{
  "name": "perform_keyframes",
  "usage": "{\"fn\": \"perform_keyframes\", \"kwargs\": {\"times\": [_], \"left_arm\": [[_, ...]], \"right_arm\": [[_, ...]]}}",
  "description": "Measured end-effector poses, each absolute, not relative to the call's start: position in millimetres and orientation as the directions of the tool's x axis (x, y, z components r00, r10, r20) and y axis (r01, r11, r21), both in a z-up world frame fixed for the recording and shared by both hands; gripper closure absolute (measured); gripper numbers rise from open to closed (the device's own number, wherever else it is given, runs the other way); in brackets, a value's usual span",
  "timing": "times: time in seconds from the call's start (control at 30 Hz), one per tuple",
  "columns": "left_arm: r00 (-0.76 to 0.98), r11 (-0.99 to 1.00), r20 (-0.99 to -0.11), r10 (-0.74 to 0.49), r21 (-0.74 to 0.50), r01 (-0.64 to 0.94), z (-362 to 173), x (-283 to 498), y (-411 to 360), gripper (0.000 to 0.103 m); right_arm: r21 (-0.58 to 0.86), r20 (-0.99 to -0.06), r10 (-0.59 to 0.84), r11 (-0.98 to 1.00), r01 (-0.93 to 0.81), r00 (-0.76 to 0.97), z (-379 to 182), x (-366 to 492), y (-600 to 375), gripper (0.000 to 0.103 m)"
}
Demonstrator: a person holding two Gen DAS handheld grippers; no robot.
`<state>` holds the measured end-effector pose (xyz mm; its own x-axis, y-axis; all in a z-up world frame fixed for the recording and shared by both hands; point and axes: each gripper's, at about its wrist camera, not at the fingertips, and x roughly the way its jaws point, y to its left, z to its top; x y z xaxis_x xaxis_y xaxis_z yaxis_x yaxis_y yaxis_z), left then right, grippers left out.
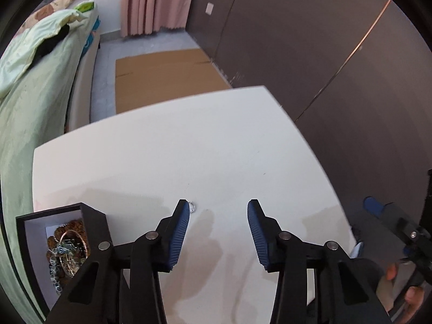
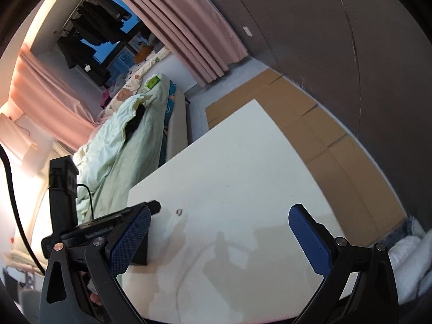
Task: Organize jewelry
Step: 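Move the left gripper to the small silver ring and close on it, then carry the silver ring into the black box and open the left gripper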
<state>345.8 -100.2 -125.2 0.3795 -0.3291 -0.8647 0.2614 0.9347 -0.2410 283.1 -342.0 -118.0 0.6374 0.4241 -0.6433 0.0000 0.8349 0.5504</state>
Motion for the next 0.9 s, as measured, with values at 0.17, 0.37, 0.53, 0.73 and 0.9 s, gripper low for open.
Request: {"fn": "perform_keyframes", "kwargs": {"times": [0.17,0.37,0.53,0.73,0.9], "left_arm": [[0.360,0.950,-0.891,-0.278,-0.199,0.241,-142,349,-104,0.063],[0.342,0.963,-0.911,-0.231,-0.163,0.217,-160,356,-105,0.064],[0.354,0.971,-0.914,-0.197,-0.131,0.200,-165,359,-105,0.069],[0.348,0.974,-0.921,-0.177,-0.114,0.194,-172,361,-107,0.077],[0.369,0.975,-0.916,-0.155,-0.080,0.209,-172,360,-112,0.090]], "right_arm": [[0.566,-0.670,0.435,0.824,0.033,0.602,-134,289,-344,0.011],[0.588,-0.677,0.455,0.807,0.053,0.579,-147,293,-348,0.020],[0.595,-0.673,0.460,0.801,0.056,0.579,-149,294,-351,0.021],[0.585,-0.674,0.451,0.810,0.049,0.584,-150,295,-348,0.022],[0.566,-0.687,0.445,0.823,0.040,0.574,-148,297,-341,0.033]]}}
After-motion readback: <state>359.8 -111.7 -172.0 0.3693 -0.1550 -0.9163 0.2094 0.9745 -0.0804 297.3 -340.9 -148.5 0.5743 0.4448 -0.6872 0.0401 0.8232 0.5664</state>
